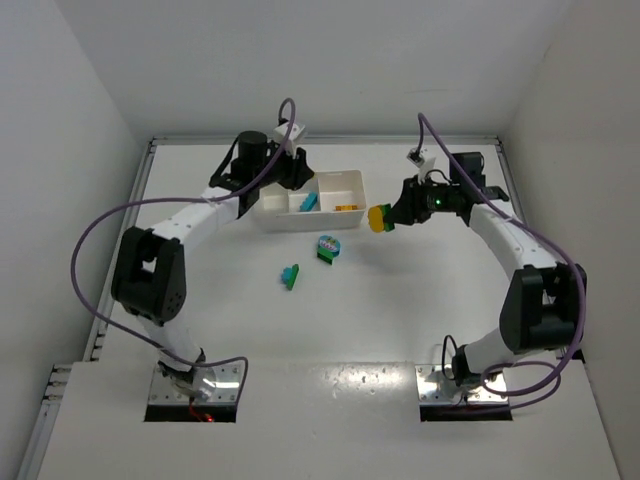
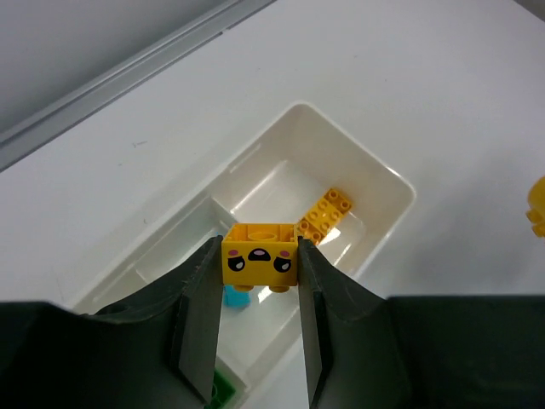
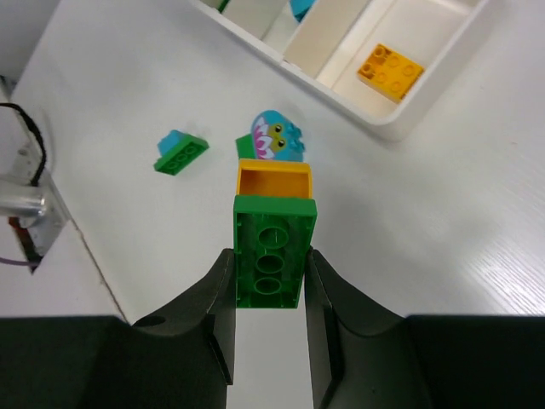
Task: Sort the legos into containers by color
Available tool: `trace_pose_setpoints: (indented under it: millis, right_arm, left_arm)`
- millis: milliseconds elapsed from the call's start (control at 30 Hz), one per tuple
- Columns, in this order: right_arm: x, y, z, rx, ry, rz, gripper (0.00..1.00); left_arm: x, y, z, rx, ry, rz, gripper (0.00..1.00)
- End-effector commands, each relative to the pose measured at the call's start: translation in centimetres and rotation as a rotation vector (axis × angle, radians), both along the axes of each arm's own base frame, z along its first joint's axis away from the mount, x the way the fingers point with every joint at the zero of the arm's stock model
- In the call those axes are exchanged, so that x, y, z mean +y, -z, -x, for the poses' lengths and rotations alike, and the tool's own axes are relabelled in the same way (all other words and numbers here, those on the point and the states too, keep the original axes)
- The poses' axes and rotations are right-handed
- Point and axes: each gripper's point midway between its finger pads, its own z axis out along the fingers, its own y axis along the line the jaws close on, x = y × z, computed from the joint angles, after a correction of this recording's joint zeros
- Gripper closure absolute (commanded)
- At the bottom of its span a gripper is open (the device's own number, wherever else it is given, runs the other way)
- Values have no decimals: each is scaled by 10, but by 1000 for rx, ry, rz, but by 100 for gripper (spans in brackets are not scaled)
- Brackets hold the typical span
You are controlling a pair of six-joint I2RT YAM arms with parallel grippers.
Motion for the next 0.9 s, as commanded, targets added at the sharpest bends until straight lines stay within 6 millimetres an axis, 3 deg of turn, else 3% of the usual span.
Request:
trace_pose_setpoints:
  millis: [0,33,133,333,400,433,500,667,733,800,867]
  right_arm:
    - [-13,-11,-17,-72,32,85,100]
    - [-15,-8,-20,-72,31,103,100]
    - [-18,-7,-26,-73,14,136,100]
    - [-17,5,-43,-10,4,145,100]
    - [-16,7,-49,-5,11,140,100]
    - [-16,4,-51,-14,12,139,100]
    - [-15,0,-55,-17,18,134,100]
    - [-17,-3,-66,-19,27,119,100]
    - [-12,-10,-70,-34,7,93,100]
    - [-11,-5,-71,-5,4,83,100]
    - [-7,-9,-72,-16,-6,59,100]
  left_arm:
    - [-11,-35,-28,-57,10,104,92]
    - [-16,-45,-34,-78,28,116,92]
    - [-25,-43,-53,-65,57,131,92]
    - [-50,-18,-70,-14,206,89,92]
    - [-57,-5,-69,29,225,74,92]
    - [-61,-10,-69,31,254,84,92]
    - [-64,10,-66,101,276,78,92]
    - [-75,19,-50,131,338,54,91]
    - [-75,33,-47,185,343,47,87]
    - [-80,33,-41,197,364,40,83]
    - [-81,39,-34,200,386,9,61]
